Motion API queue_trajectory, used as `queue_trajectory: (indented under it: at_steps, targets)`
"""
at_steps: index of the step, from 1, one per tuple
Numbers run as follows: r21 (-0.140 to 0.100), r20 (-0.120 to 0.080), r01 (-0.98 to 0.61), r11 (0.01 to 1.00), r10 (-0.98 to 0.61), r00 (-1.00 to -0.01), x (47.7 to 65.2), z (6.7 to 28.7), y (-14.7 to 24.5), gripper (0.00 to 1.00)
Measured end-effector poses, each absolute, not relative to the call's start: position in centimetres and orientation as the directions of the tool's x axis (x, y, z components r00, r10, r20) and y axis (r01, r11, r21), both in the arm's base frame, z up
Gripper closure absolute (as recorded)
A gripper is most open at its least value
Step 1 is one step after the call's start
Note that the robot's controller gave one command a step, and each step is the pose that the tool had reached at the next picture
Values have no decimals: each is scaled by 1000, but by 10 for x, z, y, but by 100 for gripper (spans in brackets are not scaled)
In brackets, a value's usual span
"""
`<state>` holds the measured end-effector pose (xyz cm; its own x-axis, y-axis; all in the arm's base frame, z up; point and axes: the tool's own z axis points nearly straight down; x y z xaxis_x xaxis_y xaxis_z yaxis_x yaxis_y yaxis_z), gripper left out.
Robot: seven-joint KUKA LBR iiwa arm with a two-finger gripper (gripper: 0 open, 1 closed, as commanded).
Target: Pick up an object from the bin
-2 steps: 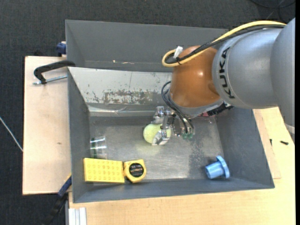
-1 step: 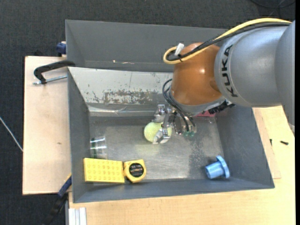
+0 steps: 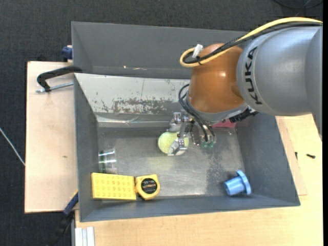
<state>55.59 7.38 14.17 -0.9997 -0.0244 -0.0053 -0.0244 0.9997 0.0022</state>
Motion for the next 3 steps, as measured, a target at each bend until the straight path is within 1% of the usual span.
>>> queue_trajectory:
  at_steps: [1, 3]
  targets:
    - [2, -2, -24, 1000, -24, -1000, 555, 152, 74, 100]
    - [2, -5, -24, 1000, -24, -1000, 556, 174, 74, 100]
